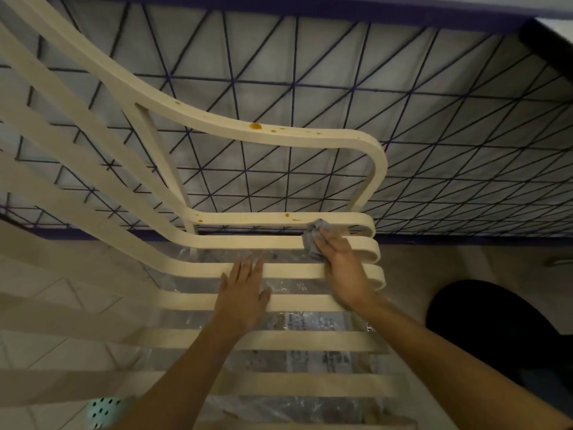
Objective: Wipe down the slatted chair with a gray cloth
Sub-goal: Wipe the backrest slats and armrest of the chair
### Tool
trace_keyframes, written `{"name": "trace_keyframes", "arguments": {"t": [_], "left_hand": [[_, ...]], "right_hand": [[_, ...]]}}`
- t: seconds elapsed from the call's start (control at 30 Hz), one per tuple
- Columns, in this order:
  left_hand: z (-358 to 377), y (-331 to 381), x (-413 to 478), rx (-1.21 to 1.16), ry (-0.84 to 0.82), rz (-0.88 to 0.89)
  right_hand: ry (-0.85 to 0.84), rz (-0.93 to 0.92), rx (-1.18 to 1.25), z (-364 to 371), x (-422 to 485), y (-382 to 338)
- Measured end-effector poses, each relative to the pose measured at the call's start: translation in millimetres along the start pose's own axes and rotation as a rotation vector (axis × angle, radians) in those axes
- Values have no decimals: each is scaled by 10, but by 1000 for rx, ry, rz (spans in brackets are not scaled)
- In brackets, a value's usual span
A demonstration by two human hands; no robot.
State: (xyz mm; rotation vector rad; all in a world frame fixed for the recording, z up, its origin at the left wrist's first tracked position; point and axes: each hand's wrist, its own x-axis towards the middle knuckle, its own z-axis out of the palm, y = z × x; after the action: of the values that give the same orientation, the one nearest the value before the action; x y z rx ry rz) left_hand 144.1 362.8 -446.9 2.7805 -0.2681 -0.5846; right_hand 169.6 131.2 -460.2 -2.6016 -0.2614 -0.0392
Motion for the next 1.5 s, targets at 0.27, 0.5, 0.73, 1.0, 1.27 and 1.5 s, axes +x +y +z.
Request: {"name": "trace_keyframes", "arguments": {"t": [0.27,0.5,0.73,1.0,1.27,1.5], "left_hand": [[63,-44,-13,-3,-17,-26],[52,-61,-1,5,-66,-31],[18,-57,19,31,-91,-16],[-81,-15,55,-41,-120,-53],[-287,600,-118,-774,80,-93],[-532,1061,-201,-1450,-62,-243]], "right_hand": [[-37,-95,50,622,378,-640],[-172,-223,65,570,478,-438],[-142,-100,52,-66,154,31],[-36,188,80,-771,-239,568],[132,387,555,-1062,-417,131],[-32,549,1249,-1010,-354,-492]]}}
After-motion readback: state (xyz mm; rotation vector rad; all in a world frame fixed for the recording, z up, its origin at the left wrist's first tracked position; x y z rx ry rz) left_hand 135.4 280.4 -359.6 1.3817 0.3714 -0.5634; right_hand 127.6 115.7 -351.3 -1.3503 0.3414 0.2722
